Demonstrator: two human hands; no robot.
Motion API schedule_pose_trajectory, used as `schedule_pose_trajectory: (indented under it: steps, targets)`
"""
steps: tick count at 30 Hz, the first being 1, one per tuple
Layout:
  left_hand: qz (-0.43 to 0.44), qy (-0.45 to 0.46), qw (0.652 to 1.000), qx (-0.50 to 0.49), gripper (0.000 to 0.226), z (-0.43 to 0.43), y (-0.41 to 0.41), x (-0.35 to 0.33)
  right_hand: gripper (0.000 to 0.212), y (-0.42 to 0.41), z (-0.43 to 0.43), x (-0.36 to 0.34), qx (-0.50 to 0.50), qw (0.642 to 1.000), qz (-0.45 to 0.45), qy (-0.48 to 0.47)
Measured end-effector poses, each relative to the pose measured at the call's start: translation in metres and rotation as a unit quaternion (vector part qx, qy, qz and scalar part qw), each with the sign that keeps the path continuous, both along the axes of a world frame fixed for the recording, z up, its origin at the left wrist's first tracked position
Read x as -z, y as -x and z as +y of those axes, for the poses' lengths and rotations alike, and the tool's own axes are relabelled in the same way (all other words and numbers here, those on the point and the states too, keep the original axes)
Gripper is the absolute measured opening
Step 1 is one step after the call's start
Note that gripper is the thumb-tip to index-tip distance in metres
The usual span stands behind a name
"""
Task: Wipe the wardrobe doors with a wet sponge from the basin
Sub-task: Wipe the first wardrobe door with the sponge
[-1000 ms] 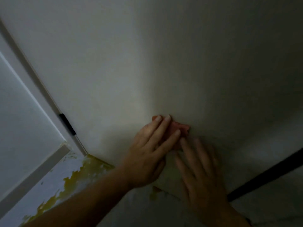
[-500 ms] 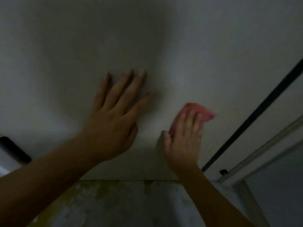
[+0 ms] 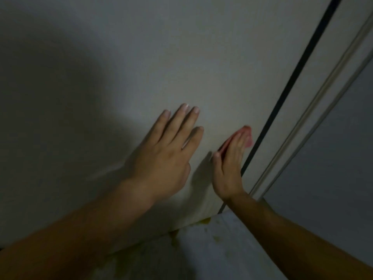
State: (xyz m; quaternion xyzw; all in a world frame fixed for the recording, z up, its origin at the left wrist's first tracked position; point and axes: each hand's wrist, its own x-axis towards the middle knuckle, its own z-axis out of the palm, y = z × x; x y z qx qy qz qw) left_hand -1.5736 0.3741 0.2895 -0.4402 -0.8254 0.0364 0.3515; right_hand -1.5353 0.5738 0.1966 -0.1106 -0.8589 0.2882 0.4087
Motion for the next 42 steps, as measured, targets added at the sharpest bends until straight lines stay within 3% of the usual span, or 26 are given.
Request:
schedule_pose_trajectory:
  steps: [4, 6, 9, 11, 16, 18, 22, 25, 28, 30, 33, 38, 40, 42]
  targets:
    - [0.01, 0.003, 1.0, 0.021, 0.076, 0.044, 0.004, 0.0, 0.069, 0.015, 0.036, -0.051, -0.003, 0.995, 0.099, 0.0]
    - [0.017, 0.01, 0.999, 0.029, 0.076, 0.063, 0.004, 0.0, 0.07, 0.012, 0.048, -0.026, -0.004, 0.995, 0.098, 0.003]
    - [0.01, -0.005, 0.999, 0.046, 0.073, 0.082, 0.006, -0.003, 0.071, 0.004, 0.067, 0.02, 0.015, 0.992, 0.083, 0.097]
    - [0.009, -0.007, 0.998, 0.062, 0.071, 0.093, 0.006, -0.005, 0.071, 0.01, 0.081, 0.01, 0.031, 0.984, 0.106, 0.139]
    - [0.014, 0.009, 0.997, 0.07, 0.069, 0.123, 0.004, -0.002, 0.066, 0.034, 0.111, -0.059, 0.032, 0.98, 0.193, 0.037]
    - [0.02, 0.024, 0.997, 0.071, 0.07, 0.132, 0.003, -0.002, 0.07, 0.028, 0.117, -0.029, 0.038, 0.982, 0.181, 0.04]
    - [0.024, 0.036, 0.997, 0.066, 0.073, 0.134, 0.001, -0.013, 0.071, 0.002, 0.115, 0.043, 0.032, 0.984, 0.101, 0.146]
    - [0.042, 0.012, 0.998, 0.05, 0.072, 0.132, -0.001, -0.037, 0.07, 0.009, 0.125, -0.013, 0.02, 0.978, 0.133, 0.157]
    - [0.048, -0.006, 0.998, 0.03, 0.072, 0.135, -0.002, -0.058, 0.065, 0.024, 0.129, -0.114, 0.0, 0.982, 0.185, 0.048]
    - [0.05, 0.003, 0.999, 0.021, 0.072, 0.136, -0.003, -0.061, 0.064, 0.031, 0.131, -0.144, -0.002, 0.98, 0.199, -0.027]
    - [0.045, 0.01, 0.999, 0.021, 0.073, 0.136, -0.005, -0.058, 0.068, 0.028, 0.134, -0.106, 0.013, 0.98, 0.19, -0.059]
    - [0.024, 0.037, 0.998, 0.048, 0.072, 0.142, -0.013, -0.031, 0.07, 0.008, 0.11, 0.027, 0.05, 0.987, 0.106, 0.108]
    - [0.014, 0.064, 0.996, 0.059, 0.071, 0.144, -0.013, -0.01, 0.07, 0.011, 0.103, 0.029, 0.061, 0.978, 0.108, 0.17]
    - [0.006, 0.075, 0.995, 0.063, 0.07, 0.145, -0.011, 0.008, 0.068, 0.017, 0.106, 0.003, 0.05, 0.974, 0.14, 0.173]
